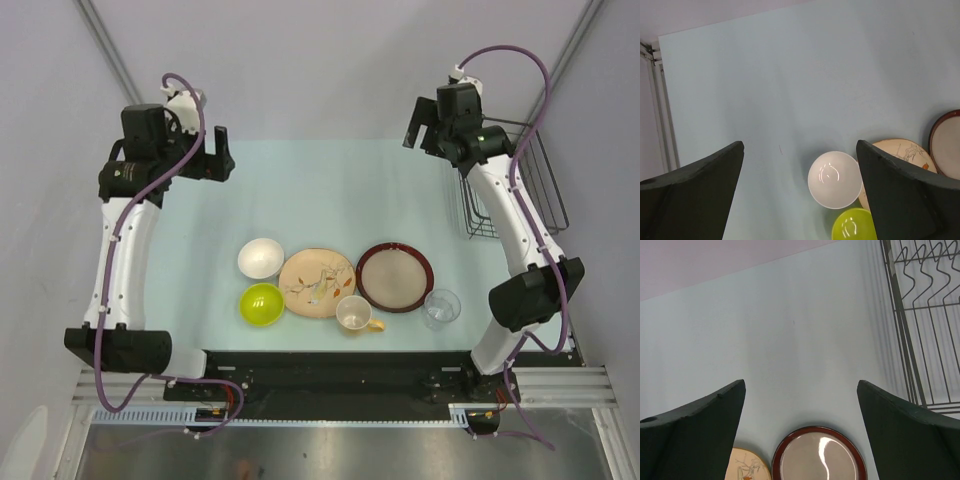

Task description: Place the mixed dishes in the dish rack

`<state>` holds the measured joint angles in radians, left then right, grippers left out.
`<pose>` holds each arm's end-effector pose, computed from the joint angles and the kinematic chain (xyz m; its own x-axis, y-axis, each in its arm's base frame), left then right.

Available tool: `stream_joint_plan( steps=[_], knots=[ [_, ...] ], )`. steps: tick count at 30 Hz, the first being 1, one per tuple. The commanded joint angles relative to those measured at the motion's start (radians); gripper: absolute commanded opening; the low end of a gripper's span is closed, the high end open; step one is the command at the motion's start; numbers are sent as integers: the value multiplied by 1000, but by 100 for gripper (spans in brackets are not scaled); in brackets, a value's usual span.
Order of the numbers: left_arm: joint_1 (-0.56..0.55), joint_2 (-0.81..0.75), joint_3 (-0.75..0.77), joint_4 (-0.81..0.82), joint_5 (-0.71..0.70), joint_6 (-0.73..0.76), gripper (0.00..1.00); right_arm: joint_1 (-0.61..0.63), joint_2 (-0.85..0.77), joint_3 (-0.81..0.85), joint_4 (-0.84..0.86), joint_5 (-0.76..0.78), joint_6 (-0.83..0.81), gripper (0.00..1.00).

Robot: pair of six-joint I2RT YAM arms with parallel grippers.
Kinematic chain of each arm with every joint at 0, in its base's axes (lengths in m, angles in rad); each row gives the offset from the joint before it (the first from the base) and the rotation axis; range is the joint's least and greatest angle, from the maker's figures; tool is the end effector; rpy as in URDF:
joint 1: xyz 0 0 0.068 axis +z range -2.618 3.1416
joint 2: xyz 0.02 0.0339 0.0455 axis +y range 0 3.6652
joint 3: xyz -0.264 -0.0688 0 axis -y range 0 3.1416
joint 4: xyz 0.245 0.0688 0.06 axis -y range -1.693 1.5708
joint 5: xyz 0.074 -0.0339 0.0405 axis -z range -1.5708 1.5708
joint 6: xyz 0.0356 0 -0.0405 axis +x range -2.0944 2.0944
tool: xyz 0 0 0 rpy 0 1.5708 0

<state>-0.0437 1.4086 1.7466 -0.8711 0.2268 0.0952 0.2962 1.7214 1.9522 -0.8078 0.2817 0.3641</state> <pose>0.2816 -0.0203 0.4566 -0.4830 0.1138 -0.8682 0.2832 0.9585 -0.0319 0.3616 0.1000 0.4299 -0.5080 0.2026 -0.8372 0.1320 0.9788 0.1568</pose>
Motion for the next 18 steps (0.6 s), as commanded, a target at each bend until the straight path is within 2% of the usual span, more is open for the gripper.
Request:
stream_joint_plan(
  steps=[1, 4, 8, 13, 18],
  knots=[
    [-4, 3, 13, 31, -23, 11, 100, -28, -43, 24, 45, 10, -27, 100],
    [-4, 23, 2, 20, -18, 50, 100, -83, -34, 33, 73, -29, -42, 100],
    [-4, 50, -7, 29, -24, 63, 100, -236, 27, 82, 134, -18, -11, 100],
    [-4, 56, -16, 44, 18, 64, 100, -284, 230, 252, 148, 25, -42, 100],
    [-4, 66, -41, 60, 45, 74, 100, -289, 340, 238, 162, -21, -34, 95]
  ],
)
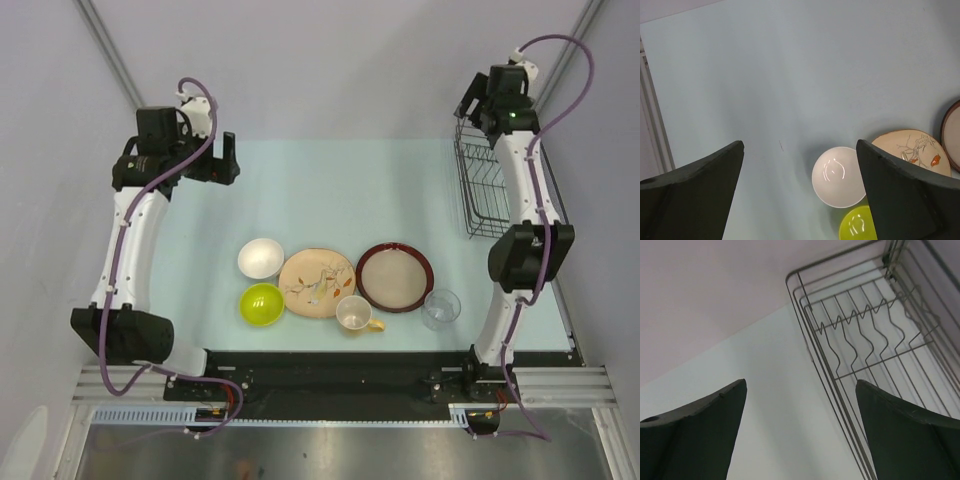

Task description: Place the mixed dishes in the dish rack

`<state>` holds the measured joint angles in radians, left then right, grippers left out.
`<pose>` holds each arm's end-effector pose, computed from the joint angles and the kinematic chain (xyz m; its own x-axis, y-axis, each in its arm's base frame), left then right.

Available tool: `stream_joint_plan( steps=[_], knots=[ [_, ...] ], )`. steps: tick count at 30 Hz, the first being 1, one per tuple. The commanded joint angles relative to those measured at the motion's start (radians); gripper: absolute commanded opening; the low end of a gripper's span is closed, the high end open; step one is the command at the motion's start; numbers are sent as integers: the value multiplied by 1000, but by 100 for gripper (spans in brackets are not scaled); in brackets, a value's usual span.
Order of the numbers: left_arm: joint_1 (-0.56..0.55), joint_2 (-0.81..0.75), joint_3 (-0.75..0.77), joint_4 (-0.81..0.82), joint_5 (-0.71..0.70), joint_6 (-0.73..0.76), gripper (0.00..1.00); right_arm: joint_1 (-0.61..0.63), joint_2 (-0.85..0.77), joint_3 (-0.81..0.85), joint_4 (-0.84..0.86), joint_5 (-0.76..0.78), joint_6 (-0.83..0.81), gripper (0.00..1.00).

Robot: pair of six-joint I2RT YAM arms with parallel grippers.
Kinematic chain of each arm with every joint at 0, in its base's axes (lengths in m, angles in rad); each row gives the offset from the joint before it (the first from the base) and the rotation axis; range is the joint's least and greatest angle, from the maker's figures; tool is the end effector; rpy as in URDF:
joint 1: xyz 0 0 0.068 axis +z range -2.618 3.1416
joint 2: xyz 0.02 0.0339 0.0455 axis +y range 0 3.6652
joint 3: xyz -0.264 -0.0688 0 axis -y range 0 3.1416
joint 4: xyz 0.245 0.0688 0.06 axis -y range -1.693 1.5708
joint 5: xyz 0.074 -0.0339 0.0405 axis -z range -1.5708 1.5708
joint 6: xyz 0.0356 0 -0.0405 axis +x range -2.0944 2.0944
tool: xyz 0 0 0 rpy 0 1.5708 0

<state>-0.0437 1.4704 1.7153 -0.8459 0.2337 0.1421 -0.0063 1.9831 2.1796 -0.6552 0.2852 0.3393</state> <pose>0.3056 -0.0216 0.4324 -0.5262 0.1609 -0.8350 0.3110 0.9503 -0.0128 0.4513 -0.0129 0.4142 -0.3316 0.3215 -0.8870 0.3909 0.9025 0.1809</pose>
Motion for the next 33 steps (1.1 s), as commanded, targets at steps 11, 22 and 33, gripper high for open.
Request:
stream_joint_plan(
  steps=[11, 22, 33],
  knots=[
    [-2, 53, 10, 51, 41, 25, 100, 29, 128, -95, 57, 84, -86, 82],
    [-1, 54, 32, 41, 44, 44, 100, 14, 131, -211, 83, 66, -100, 72],
    [16, 44, 18, 42, 52, 43, 100, 45, 192, -205, 97, 54, -120, 51]
  ],
)
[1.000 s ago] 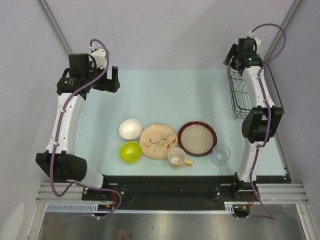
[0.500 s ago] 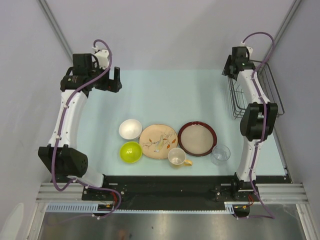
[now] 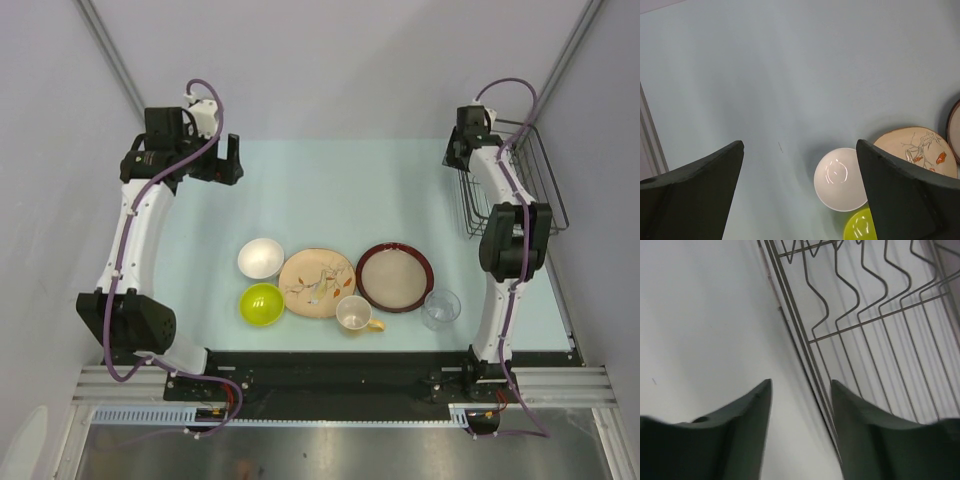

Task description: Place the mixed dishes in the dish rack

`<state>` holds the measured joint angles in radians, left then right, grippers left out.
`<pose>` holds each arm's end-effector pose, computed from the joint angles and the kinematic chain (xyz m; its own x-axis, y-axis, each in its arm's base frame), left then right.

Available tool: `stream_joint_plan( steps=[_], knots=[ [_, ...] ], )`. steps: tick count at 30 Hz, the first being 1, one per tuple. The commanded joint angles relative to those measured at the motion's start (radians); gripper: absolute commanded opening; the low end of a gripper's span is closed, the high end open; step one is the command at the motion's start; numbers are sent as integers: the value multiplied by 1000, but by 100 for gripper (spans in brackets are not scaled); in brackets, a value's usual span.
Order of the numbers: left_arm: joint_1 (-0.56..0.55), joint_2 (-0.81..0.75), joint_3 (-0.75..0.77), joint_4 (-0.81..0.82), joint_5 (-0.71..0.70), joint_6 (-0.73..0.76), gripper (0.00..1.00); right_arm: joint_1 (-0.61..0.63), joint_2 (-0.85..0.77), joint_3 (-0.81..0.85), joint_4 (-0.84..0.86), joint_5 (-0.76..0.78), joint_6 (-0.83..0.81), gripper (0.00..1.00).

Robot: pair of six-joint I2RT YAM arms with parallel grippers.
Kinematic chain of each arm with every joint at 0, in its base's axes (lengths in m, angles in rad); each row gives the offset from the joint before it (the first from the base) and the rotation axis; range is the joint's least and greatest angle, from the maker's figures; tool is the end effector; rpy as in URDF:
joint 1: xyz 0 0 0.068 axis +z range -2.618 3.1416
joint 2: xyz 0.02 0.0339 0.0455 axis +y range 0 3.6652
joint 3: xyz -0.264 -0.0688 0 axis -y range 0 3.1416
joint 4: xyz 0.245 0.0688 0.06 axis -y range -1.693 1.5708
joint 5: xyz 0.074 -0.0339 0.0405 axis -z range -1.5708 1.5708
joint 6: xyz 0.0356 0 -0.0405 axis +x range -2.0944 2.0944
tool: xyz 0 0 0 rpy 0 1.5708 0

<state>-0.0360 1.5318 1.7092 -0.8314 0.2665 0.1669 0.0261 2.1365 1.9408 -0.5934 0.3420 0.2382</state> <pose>0.3257 -0.0211 0.4137 -0.5591 0.1805 -0.8092 0.3412 0.9396 -0.0261 0.4894 0.0008 0.2713 -0.6395 0.2057 -0.7408 0.3730 0.9255 -0.0651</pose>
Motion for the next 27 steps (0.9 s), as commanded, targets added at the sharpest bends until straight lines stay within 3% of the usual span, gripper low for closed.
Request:
stream_joint_plan(
  steps=[1, 3, 7, 10, 11, 15, 27],
  knots=[
    [10, -19, 26, 29, 19, 23, 100, 14, 48, 40, 35, -9, -20, 44],
    [15, -24, 26, 26, 16, 28, 100, 17, 72, 58, 37, -14, -25, 33],
    [27, -41, 27, 25, 20, 43, 100, 12, 106, 76, 30, -14, -28, 38],
    [33, -50, 24, 28, 11, 54, 100, 6, 115, 73, 33, -34, -23, 34],
    [33, -50, 21, 31, 8, 56, 100, 8, 118, 75, 33, -47, -23, 30],
    [33, -47, 20, 31, 10, 48, 100, 44, 131, 84, 38, -132, -42, 0],
    [33, -68, -8, 51, 10, 37, 100, 302, 120, 32, 87, -440, -183, 0]
  ],
)
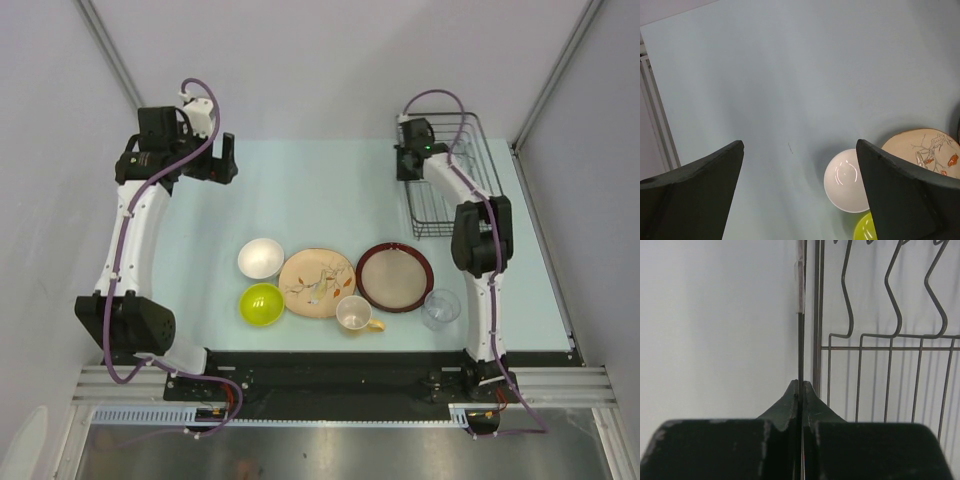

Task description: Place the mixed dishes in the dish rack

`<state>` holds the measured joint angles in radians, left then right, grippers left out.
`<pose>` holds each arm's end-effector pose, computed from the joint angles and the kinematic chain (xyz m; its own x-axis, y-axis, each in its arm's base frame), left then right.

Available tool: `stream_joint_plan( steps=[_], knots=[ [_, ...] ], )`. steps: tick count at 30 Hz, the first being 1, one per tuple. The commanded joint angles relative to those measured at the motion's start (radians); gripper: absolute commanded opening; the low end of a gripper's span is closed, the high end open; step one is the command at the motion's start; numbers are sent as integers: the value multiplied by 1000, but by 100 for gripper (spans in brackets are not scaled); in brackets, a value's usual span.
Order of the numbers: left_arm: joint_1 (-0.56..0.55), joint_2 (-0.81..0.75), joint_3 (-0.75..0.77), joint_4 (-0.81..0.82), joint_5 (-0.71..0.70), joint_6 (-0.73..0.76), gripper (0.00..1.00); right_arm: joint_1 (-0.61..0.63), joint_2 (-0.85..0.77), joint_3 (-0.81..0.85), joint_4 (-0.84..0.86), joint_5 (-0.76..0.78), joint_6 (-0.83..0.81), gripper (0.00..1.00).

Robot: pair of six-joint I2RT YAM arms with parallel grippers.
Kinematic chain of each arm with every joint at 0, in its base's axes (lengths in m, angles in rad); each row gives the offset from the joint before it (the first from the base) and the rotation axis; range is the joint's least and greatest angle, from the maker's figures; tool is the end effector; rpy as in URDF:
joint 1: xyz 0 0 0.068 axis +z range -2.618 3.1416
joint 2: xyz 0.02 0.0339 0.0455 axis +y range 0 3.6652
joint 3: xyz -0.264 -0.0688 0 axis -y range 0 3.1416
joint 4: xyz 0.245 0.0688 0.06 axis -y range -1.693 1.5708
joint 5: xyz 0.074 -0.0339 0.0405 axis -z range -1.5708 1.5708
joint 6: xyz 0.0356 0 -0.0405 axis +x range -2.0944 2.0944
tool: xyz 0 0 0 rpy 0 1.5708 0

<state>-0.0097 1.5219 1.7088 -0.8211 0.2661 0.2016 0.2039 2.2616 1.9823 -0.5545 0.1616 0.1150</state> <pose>0.3239 -0.0125 0.4175 -0.5362 0.1984 -0.8204 0.3353 0.9421 0.0086 0.5041 0.0984 0.2263 -0.7311 -0.0355 -0.6813 -0.0101 0.9991 -0.0412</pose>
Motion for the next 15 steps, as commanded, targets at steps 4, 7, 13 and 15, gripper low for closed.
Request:
stream_joint_plan(
  steps=[4, 7, 13, 15],
  knots=[
    [34, -80, -38, 57, 9, 9, 100, 186, -17, -25, 44, -309, -161, 0],
    [37, -92, -67, 71, 4, 13, 100, 207, -57, -28, 22, -376, -239, 0],
    [42, -88, -120, 114, 7, -8, 100, 242, -165, -77, 1, -435, -357, 9],
    [43, -75, -143, 146, 28, -34, 100, 268, -186, -99, -2, -442, -377, 43]
  ],
)
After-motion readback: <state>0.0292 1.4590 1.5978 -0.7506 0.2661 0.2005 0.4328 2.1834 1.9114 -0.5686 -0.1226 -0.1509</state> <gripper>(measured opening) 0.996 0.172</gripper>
